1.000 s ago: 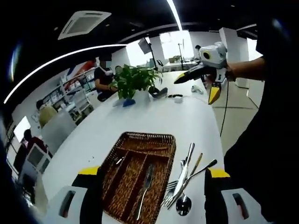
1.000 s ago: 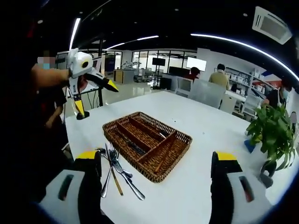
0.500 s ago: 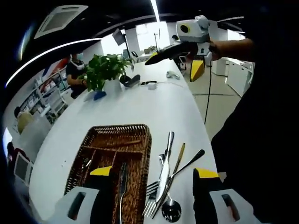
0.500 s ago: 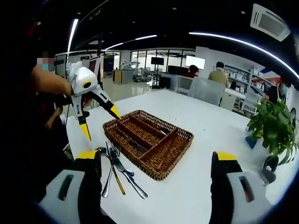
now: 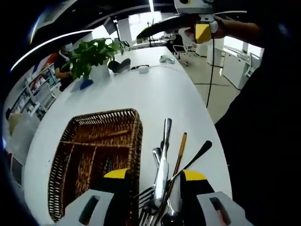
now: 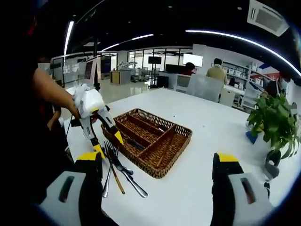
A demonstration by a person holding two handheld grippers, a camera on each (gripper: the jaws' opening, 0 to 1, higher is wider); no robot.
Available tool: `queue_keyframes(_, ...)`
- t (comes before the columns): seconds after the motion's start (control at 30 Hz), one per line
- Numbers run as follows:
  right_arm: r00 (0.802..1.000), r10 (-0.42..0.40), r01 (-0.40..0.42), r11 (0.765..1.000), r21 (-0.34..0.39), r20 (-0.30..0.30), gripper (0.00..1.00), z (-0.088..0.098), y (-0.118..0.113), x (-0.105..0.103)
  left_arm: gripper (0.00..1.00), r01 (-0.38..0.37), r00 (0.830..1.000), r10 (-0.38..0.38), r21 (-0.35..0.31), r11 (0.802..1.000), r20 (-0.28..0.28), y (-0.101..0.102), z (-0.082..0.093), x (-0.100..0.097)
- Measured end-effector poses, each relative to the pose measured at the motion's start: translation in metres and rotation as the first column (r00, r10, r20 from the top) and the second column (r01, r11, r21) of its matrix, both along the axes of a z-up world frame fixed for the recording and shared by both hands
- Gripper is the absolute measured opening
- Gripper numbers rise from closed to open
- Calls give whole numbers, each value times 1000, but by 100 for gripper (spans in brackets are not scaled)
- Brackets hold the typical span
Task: Arrange the knives, forks, and spoons in their matching storage slots by inserting each utensil handle-first until every utensil is classified and aligned in the correct compartment
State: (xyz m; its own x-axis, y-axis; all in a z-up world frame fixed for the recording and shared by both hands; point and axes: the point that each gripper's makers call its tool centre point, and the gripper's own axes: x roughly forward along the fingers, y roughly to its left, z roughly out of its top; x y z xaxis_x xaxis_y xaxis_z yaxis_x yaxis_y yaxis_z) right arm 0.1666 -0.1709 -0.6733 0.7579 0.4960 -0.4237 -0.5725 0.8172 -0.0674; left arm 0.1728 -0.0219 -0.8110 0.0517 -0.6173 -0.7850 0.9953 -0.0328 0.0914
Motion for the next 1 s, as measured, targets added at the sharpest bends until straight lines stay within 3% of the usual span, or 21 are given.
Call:
queue_keyframes(0.2, 1000, -15, 15, 1000, 15, -11, 98, -6, -3, -6, 34, 25, 1000, -25, 53, 998, -5, -5, -23, 1)
queue_keyframes(0.33, 1000, -28, 28, 999, 18, -15, 98, -8, -6, -8, 32, 25, 999, -22, 86, 996, -38, -5, -39, 0)
queue_keyframes(0.67, 999, -51, 51, 999, 18, -10, 98, -6, -11, -12, 22, 71, 997, -68, 116, 991, -36, -7, -49, -3)
queue_keyframes(1.0, 998, -59, 59, 998, 15, -10, 98, -7, -13, -13, 19, 109, 994, -104, 144, 984, -41, -11, -56, -7)
